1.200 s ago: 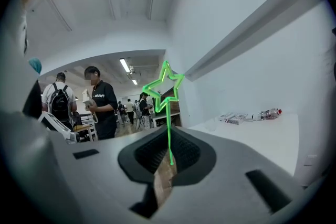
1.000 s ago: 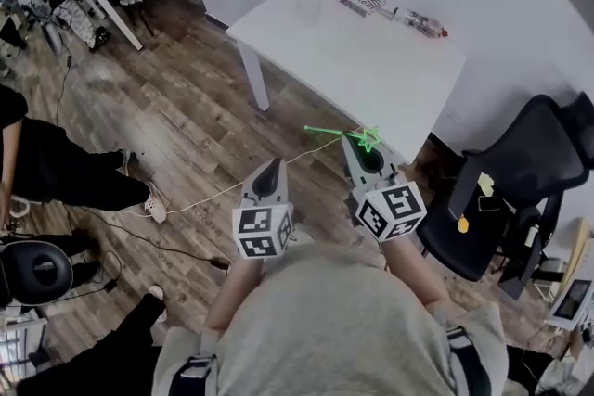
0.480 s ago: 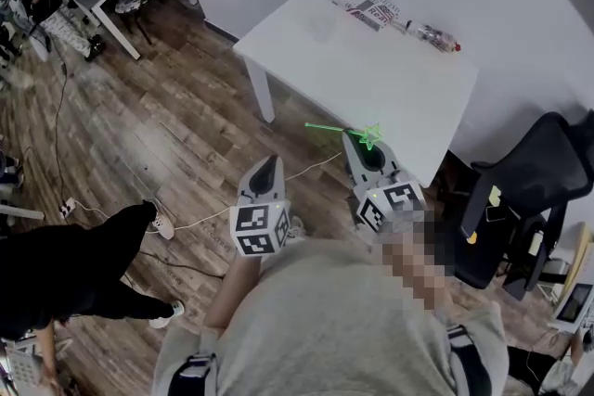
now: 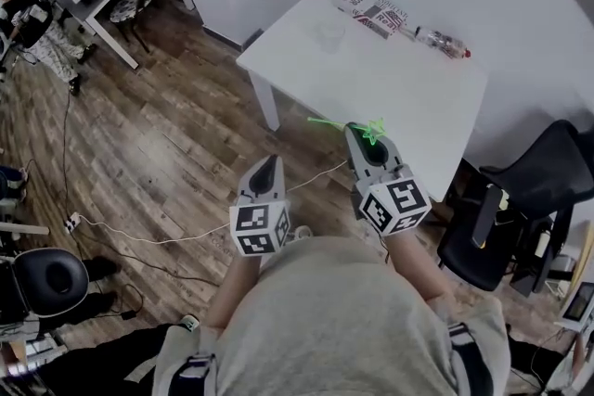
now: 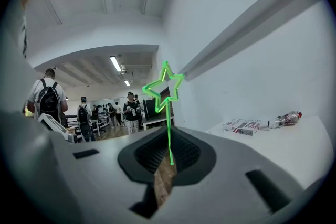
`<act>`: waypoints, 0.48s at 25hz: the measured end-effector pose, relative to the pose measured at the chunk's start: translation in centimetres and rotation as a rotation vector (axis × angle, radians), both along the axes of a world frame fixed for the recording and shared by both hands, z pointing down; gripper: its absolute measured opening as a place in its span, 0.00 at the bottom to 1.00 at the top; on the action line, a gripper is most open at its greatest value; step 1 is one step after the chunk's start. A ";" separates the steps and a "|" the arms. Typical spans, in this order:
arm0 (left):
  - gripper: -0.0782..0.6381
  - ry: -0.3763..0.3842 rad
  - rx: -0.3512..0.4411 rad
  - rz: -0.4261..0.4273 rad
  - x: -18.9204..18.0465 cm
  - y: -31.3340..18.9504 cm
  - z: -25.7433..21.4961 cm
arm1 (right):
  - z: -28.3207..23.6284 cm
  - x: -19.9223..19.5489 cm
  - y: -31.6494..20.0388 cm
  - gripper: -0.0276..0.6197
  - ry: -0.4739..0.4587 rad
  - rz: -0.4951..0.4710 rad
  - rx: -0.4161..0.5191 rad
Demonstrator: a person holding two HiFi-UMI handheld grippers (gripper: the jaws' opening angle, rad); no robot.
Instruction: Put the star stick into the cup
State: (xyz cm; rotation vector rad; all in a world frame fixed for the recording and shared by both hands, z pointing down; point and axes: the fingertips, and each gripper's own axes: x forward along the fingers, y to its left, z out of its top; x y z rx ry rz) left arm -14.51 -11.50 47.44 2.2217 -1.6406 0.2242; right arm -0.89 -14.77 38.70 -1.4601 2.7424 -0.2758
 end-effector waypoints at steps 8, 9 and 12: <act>0.12 -0.016 -0.010 0.000 -1.0 -3.6 0.4 | -0.3 0.7 -4.4 0.06 0.000 0.044 0.006; 0.12 -0.014 -0.013 0.000 -1.1 -4.0 0.5 | -0.3 0.8 -5.0 0.06 0.002 0.049 0.006; 0.12 -0.011 -0.021 0.005 -1.0 -5.4 0.8 | -0.4 1.0 -6.8 0.06 0.005 0.061 0.011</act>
